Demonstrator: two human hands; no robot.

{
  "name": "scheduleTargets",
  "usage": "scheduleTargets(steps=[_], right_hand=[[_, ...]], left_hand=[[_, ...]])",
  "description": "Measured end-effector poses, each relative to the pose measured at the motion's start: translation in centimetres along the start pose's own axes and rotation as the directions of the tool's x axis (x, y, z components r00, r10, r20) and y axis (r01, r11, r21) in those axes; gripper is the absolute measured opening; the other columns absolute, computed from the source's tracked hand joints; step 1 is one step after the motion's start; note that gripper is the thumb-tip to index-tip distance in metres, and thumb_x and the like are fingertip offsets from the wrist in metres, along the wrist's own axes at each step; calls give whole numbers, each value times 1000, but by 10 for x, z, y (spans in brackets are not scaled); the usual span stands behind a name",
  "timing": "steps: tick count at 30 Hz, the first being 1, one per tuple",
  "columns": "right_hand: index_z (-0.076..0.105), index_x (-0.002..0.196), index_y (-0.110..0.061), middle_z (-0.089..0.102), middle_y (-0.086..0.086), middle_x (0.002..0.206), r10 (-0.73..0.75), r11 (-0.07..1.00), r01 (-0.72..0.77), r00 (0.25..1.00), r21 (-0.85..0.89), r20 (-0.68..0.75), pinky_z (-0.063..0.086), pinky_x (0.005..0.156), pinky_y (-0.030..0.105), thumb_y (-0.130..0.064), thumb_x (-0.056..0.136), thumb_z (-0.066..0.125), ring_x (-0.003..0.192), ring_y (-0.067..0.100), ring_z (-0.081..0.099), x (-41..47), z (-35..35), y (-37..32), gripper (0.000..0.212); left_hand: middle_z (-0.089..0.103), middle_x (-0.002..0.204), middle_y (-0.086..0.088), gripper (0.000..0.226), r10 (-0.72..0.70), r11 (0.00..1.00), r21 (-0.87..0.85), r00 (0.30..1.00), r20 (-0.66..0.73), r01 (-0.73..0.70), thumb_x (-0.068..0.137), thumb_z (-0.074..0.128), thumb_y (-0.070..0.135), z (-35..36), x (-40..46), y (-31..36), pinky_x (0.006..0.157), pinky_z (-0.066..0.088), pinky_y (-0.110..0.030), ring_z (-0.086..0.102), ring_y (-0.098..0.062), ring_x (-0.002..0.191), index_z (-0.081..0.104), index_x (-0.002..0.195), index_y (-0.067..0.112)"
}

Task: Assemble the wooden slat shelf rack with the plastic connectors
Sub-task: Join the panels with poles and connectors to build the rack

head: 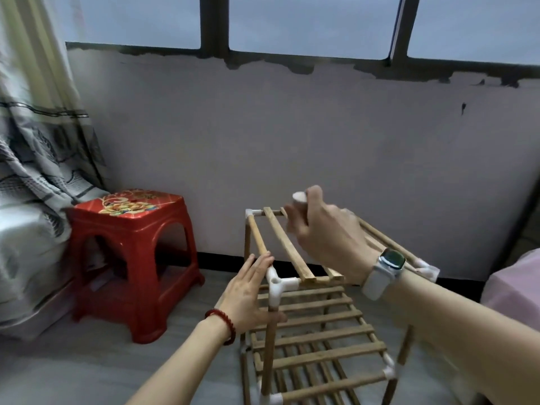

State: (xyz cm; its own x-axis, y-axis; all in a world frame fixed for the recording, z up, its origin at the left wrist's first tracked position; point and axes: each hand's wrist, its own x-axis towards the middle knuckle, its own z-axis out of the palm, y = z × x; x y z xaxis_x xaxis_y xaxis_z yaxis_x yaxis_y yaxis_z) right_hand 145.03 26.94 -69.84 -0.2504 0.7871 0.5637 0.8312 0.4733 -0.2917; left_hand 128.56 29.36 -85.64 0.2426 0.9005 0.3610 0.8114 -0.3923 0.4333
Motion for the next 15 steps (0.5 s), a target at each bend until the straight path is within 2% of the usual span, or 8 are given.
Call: scheduleTargets(steps=[2,3,5,6,7,10,13,15], right_hand=[[34,104,-17,68,8,92,36,982,12,969,191,-244,47,76,43,-42,97,34,84,34,63,8,-7,-1,26],[35,110,-16,68,8,91,25,987,16,966,160,-256,48,75,43,-41,97,35,83,33,65,2,1,-2,28],[32,116,-14,68,6,96,-48,993,57,996,-106,81,48,75,38,-40,98,34,86,30,66,-28,37,3,31],[31,110,-16,68,4,97,-33,982,73,975,-177,219,45,72,36,-41,98,33,88,29,65,-39,49,10,28],[30,104,-18,67,3,97,-34,977,88,964,-193,265,41,67,34,-42,98,32,87,28,64,-42,50,17,25],[32,99,-18,66,4,95,-59,980,76,993,-183,101,34,60,33,-43,98,34,84,28,63,-17,26,31,26],[33,97,-18,59,2,80,23,1000,-21,994,21,-107,38,64,35,-41,97,39,75,28,58,-8,5,41,24],[34,98,-16,58,-1,78,101,993,-96,990,62,-93,40,64,35,-39,97,38,69,24,56,-25,11,48,23]], left_hand=[[-5,146,27,109,18,1000,-4,1000,-10,-18,67,74,56,1,2,2,118,9,-28,-13,-1,139,4,146,33],[-4,146,26,109,18,1000,9,1000,-19,-18,67,74,56,1,3,3,117,9,-28,-14,-1,138,5,147,31],[-2,146,25,111,-8,998,67,1000,-6,8,66,70,62,-1,2,3,115,10,-27,-15,0,136,5,148,28],[-1,148,24,113,-18,994,105,1000,6,17,62,63,70,-4,1,2,115,10,-27,-16,0,135,3,148,28],[-1,152,21,116,-13,990,143,1000,20,10,55,51,78,-6,1,1,115,11,-28,-16,-1,136,2,149,28],[1,155,18,117,-31,990,141,999,23,27,48,35,81,-8,0,2,116,11,-31,-14,-5,140,3,148,31],[-1,151,23,112,-9,991,134,1000,10,8,54,45,79,-5,-1,3,118,10,-36,-15,-3,139,5,148,32],[-4,146,27,109,-15,985,170,1000,20,11,64,60,71,-6,0,1,118,5,-36,-16,-4,139,3,148,32]])
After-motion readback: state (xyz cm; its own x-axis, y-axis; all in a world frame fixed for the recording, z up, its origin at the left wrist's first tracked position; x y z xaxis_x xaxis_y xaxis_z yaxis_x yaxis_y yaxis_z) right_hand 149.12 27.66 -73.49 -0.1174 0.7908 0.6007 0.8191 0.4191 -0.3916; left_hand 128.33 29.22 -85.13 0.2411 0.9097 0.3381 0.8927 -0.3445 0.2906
